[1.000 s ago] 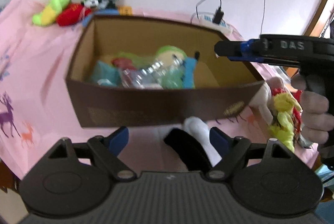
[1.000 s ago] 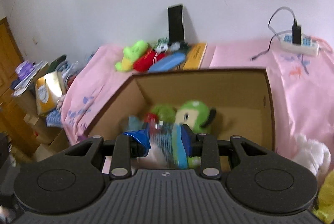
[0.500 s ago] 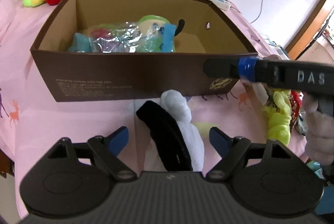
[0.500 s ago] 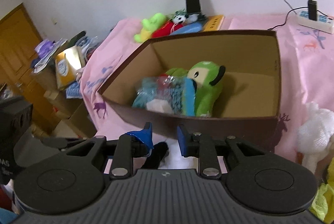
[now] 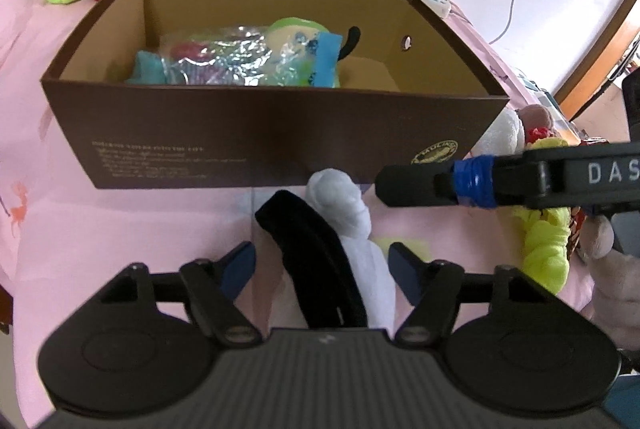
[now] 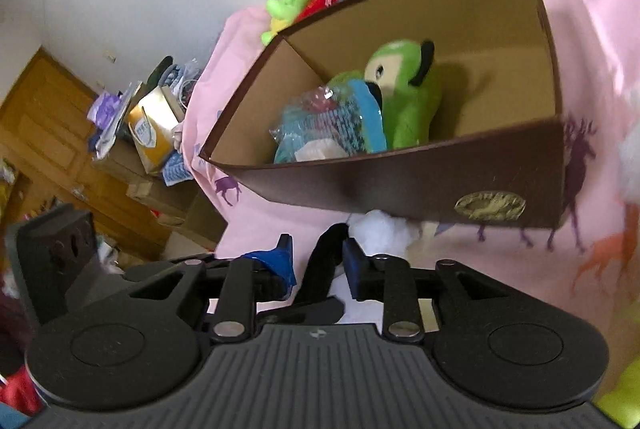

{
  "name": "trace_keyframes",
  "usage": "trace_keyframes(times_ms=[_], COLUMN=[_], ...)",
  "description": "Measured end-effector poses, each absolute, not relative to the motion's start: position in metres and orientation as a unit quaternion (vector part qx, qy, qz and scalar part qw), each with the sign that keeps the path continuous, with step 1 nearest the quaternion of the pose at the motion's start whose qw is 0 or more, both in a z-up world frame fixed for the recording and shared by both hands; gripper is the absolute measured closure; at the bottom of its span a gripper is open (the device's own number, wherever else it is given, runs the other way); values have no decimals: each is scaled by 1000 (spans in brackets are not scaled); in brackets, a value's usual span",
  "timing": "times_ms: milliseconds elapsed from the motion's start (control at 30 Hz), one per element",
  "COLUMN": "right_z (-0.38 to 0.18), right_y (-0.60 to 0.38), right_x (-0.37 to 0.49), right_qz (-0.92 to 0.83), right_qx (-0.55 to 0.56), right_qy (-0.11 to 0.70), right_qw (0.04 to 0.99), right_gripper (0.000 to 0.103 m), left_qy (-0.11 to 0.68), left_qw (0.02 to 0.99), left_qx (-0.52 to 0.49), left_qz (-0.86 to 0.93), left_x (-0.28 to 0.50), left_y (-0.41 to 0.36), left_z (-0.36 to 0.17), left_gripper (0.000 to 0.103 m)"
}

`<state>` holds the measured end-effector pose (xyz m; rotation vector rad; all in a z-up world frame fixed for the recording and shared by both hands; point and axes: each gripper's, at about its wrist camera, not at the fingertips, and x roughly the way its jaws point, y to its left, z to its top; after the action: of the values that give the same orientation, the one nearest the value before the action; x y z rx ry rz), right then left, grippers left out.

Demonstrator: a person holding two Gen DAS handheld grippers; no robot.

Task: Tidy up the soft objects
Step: 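Move the right gripper down to the white-and-black plush, then grasp the white-and-black plush with the right gripper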

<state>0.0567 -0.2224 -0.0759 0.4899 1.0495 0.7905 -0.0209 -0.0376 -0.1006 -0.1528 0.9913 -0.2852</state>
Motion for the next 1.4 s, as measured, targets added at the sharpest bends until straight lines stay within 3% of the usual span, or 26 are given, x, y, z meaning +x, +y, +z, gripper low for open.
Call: trace_keyframes(times_ms=[367, 667, 800, 1100, 1400], right_z=[-84, -96, -98, -92, -52], right_y=[-183, -159, -159, -154, -160], right_x=[53, 51, 55, 55, 48], right_qz=[329, 281, 278, 296, 357], right_qx=[212, 183, 219, 244, 265], right_qy=[523, 537, 548, 558, 501], right_qw=[757, 774, 758, 736, 742], right_gripper=[91, 90, 89, 91, 96], left_qy=[502, 501, 484, 465, 406], left_qw=[833, 820, 828, 840, 864], left_qx=[-91, -94, -89, -77, -53], left_qz=[-213, -260, -267, -271, -294], left_x=[-2, 5, 1, -9, -29], left_y=[-16, -2, 8, 22, 45], left_z=[-124, -131, -124, -114, -58], left_gripper=[33, 60, 79, 84, 89])
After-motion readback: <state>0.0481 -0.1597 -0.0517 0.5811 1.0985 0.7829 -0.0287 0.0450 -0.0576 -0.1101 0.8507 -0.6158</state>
